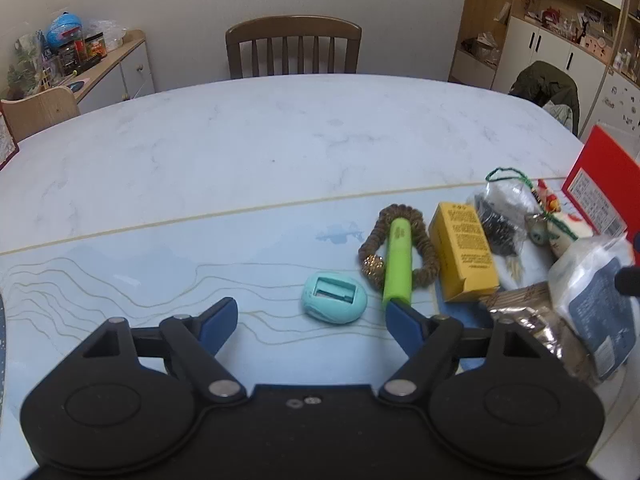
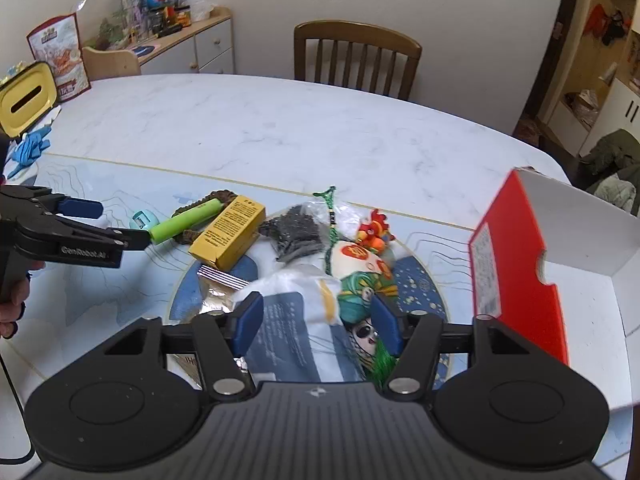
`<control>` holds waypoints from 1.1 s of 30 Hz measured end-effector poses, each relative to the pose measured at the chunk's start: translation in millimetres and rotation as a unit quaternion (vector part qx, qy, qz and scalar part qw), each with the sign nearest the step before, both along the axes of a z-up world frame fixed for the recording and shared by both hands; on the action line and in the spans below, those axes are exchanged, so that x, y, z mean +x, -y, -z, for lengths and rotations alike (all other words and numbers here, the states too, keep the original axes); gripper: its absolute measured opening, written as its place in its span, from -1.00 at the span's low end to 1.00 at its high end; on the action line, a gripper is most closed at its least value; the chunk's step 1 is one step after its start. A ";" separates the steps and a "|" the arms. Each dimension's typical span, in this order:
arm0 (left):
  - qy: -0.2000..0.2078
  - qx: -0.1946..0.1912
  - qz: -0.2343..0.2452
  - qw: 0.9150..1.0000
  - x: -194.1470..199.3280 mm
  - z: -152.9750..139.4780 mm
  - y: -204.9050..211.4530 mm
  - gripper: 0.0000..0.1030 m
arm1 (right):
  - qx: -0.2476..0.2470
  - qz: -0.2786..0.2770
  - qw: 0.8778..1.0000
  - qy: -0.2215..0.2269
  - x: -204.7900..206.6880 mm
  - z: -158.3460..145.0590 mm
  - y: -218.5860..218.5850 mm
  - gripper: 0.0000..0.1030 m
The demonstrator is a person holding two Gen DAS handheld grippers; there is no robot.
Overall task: Organize objects
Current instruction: 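Grasp the teal oval eraser with the left tool while the right tool grasps the blue-white snack bag, then carry the eraser into the red shoebox and open the left tool while the right tool drops the bag in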
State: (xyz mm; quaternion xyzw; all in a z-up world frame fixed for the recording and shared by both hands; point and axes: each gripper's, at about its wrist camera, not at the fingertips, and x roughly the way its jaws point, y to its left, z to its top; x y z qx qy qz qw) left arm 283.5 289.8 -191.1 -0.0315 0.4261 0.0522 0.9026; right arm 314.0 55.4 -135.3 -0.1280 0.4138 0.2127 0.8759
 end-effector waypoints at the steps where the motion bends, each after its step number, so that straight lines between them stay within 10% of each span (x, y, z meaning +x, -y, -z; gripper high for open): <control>1: -0.001 -0.001 0.001 1.000 0.6 1.4 -0.8 0.55 | -0.004 -0.001 1.000 0.000 1.3 1.5 -2.6 0.12; 17: 0.017 -0.003 0.021 1.000 5.3 12.2 1.4 -0.27 | -0.021 0.000 1.000 0.000 4.3 5.4 -15.7 -0.56; 33: 0.029 -0.047 -0.019 0.998 -21.7 -23.7 -3.9 -0.28 | 0.056 0.005 0.997 0.046 -26.5 -56.0 -11.5 -0.81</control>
